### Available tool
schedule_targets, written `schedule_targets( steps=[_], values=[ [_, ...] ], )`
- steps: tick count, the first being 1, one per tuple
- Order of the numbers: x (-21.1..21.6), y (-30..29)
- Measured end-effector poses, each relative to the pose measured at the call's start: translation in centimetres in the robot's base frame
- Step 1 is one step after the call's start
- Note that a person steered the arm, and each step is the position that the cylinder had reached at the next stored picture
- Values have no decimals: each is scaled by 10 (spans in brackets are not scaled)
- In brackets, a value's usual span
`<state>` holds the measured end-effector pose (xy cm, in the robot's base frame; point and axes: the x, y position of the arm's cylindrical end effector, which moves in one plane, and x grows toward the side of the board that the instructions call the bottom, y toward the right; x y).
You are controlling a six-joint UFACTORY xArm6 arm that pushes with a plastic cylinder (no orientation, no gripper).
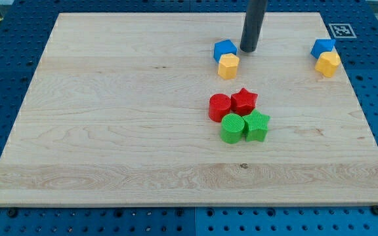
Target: Go near the yellow hexagon
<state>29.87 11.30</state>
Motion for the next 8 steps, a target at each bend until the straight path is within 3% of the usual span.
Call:
schedule_targets(
  steps=[2, 5, 8],
  values=[
    [-9, -5],
    [-45, -91],
    [-13, -103]
  ],
)
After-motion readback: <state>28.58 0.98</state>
